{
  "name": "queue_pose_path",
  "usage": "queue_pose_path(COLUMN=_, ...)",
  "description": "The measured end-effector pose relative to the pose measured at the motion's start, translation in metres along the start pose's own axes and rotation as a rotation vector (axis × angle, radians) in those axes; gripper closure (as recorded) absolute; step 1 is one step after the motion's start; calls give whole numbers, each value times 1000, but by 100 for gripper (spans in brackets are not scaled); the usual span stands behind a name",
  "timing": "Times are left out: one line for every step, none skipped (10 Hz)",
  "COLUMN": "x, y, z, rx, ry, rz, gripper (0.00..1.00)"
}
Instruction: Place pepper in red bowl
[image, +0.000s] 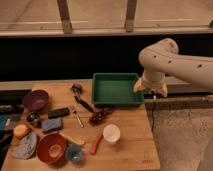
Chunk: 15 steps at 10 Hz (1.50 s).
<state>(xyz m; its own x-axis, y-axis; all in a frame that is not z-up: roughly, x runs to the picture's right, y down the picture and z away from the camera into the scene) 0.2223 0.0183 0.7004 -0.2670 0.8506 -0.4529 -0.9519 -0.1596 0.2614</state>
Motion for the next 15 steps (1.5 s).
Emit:
queue_pose_path(x=0, y=0, z=0, rx=0, ry=0, rz=0, gripper=20)
queue_pose_path(x=0, y=0, z=0, rx=0, ry=0, rz=0, gripper=20)
queue_pose_path(x=0, y=0, z=0, rx=0, ry=0, rz=0, gripper=20)
queue_pose_path(x=0, y=0, z=0, rx=3, ry=-1, rz=-2, gripper=20)
queue_pose_path(x=0, y=0, z=0, rx=10, ry=-5, rz=-9, gripper=20)
queue_pose_path(x=4, y=5, z=2, rx=22, ry=-2, rz=-39, gripper=20)
queue_pose_path(x=8, y=23, z=5, rx=25, ry=3, rz=-85, gripper=20)
queue_pose_path(x=10, y=35, z=6, rx=25, ry=7, rz=-116, gripper=20)
queue_pose_path(x=17, y=62, z=7, rx=24, ry=13, rz=-172, gripper=20)
queue_pose_path(x=26, y=86, z=8, rx=22, ry=19, rz=-221, gripper=20)
queue_pose_path(x=40, y=112, z=7, rx=17, ry=26, rz=-279, gripper=20)
queue_pose_path(x=53, y=128, z=6, rx=13, ry=31, rz=-318, gripper=20)
queue_pose_path(x=73, y=149, z=2, rx=4, ry=39, rz=-380, gripper=20)
queue_pose_path(x=95, y=166, z=-4, rx=-17, ry=51, rz=-449, gripper=20)
queue_pose_path(x=104, y=172, z=-7, rx=-24, ry=54, rz=-481, gripper=20)
